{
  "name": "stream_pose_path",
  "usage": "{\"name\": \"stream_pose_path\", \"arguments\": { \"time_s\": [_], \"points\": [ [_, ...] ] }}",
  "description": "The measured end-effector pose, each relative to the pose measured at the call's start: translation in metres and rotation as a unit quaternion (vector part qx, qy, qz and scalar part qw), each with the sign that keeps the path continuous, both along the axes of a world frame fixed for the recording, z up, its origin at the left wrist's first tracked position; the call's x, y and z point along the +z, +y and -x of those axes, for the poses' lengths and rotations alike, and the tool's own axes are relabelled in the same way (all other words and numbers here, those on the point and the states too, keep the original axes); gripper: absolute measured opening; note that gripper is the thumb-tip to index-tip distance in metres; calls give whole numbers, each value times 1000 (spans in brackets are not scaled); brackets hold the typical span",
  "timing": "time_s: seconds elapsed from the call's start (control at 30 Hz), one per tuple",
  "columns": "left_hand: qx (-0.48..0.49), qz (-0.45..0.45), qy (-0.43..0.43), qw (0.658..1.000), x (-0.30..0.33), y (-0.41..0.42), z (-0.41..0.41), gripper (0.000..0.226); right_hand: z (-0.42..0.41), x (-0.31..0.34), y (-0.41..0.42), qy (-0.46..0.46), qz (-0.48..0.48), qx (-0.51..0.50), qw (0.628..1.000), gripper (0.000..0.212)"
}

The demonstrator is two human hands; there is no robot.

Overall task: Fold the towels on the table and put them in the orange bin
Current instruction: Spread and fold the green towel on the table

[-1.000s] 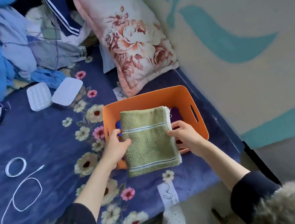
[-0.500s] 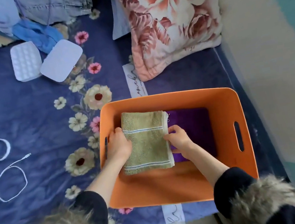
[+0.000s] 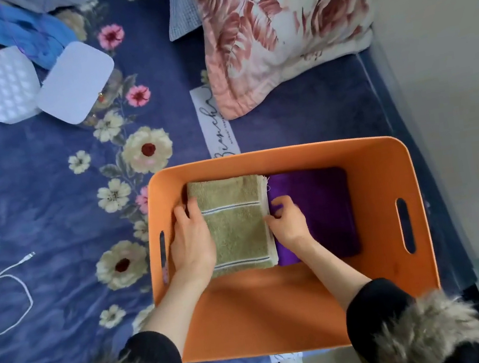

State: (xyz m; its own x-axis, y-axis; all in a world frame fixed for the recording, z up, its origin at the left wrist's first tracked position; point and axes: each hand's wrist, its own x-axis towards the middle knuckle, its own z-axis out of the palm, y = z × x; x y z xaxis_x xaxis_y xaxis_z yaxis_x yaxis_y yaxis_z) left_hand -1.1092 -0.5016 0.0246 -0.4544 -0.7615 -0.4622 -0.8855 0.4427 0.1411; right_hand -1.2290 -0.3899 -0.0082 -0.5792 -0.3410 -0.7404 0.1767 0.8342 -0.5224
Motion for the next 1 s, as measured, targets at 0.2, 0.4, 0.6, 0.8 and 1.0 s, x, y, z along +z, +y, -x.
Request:
{"name": "stream_pose_path", "arguments": {
  "time_s": [0.2, 0.4, 0.6, 0.8, 1.0],
  "points": [
    [-269, 0, -144, 952, -20, 0, -4, 124, -11, -3, 15, 311, -8, 521, 795, 101],
    [-291, -7, -215, 932, -54, -9, -3, 137, 3, -43, 13, 291, -63, 580, 758, 110],
    [-293, -44, -216, 930, -52, -14, 2, 133, 2, -47, 8, 299, -90, 601, 736, 107],
    [-236, -146, -153, 948, -9, -11, 2, 93, -8, -1, 16, 275, -51, 515, 810, 96],
    [-264, -119, -20, 957, 52, 21, -6, 59, -10, 74, 54, 247, -53, 343, 905, 86]
  ]
}}
